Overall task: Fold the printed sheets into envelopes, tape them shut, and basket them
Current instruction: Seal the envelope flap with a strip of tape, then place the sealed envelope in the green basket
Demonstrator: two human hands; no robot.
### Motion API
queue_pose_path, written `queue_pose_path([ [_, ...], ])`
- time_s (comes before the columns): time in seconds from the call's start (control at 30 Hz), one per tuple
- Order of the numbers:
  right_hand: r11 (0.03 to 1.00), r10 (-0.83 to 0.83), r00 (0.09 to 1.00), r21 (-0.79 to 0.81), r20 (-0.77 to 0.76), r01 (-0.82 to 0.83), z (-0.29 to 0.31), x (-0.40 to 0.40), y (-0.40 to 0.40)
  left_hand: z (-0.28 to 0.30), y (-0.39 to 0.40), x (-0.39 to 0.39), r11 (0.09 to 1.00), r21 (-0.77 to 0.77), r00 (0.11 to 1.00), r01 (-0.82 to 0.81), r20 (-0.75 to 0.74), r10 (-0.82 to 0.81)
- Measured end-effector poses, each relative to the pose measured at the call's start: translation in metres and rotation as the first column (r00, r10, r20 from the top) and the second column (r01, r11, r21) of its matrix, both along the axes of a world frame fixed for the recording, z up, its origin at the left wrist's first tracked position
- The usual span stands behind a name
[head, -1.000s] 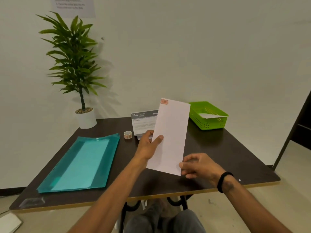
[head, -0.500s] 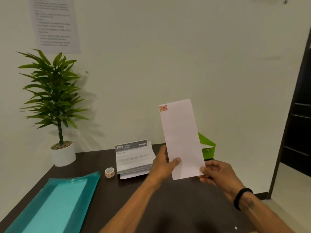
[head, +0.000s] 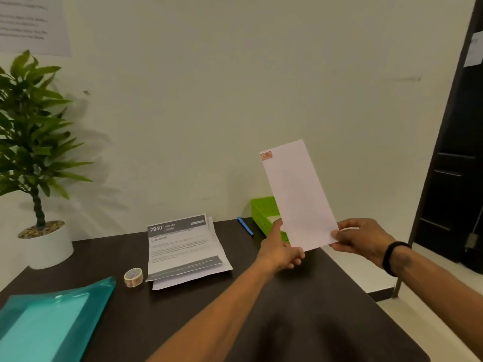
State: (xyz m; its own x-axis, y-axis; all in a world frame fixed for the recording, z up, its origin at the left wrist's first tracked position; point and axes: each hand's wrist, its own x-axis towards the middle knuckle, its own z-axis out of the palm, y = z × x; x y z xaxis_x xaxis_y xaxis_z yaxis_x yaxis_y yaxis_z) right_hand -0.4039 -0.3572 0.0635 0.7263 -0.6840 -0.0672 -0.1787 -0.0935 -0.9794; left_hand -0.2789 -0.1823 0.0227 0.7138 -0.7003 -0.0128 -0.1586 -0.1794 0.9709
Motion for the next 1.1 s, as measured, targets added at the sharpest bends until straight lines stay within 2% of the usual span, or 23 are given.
queue_pose_path([
  [0.17, 0.999, -0.017, 0.991, 0.036, -0.134, 0.022, -0.006, 0.022, -0.028, -0.016, -0.029, 0.01, 0.993, -0.024, 0.987, -0.118, -0.108, 0.115],
  [0.27, 0.997, -0.022, 0.987, 0.076, -0.156, 0.034, -0.009, 0.034, -0.036, -0.031, -0.041, 0.018, 0.982, -0.057, 0.972, -0.179, -0.164, 0.167],
  [0.37, 0.995, -0.045, 0.993, 0.086, -0.108, 0.055, -0.008, 0.047, -0.039, -0.035, -0.047, 0.032, 0.967, -0.104, 0.956, -0.231, -0.207, 0.206],
  [0.57, 0.961, -0.124, 0.979, 0.265, 0.164, 0.077, -0.008, 0.078, -0.052, -0.021, -0.055, 0.067, 0.949, -0.167, 0.962, -0.266, -0.107, 0.251],
  [0.7, 0.954, -0.09, 0.971, 0.298, 0.223, 0.021, -0.01, 0.092, -0.058, -0.012, -0.058, 0.082, 0.943, -0.241, 0.973, -0.231, -0.03, 0.231],
  [0.8, 0.975, -0.065, 0.974, 0.221, 0.217, 0.016, -0.019, 0.093, -0.061, -0.013, -0.058, 0.084, 0.942, -0.266, 0.977, -0.204, 0.009, 0.214],
  [0.9, 0.994, -0.099, 0.986, -0.025, 0.132, 0.103, -0.028, 0.093, -0.065, -0.019, -0.058, 0.089, 0.945, -0.237, 0.972, -0.224, 0.019, 0.235],
  [1.0, 0.953, -0.129, 0.991, -0.275, 0.017, 0.129, -0.034, 0.096, -0.069, -0.027, -0.06, 0.095, 0.95, -0.181, 0.96, -0.253, 0.075, 0.269],
  [1.1, 0.908, -0.162, 0.986, -0.395, -0.023, 0.14, -0.038, 0.102, -0.066, -0.032, -0.064, 0.099, 0.951, -0.124, 0.935, -0.285, 0.183, 0.304],
])
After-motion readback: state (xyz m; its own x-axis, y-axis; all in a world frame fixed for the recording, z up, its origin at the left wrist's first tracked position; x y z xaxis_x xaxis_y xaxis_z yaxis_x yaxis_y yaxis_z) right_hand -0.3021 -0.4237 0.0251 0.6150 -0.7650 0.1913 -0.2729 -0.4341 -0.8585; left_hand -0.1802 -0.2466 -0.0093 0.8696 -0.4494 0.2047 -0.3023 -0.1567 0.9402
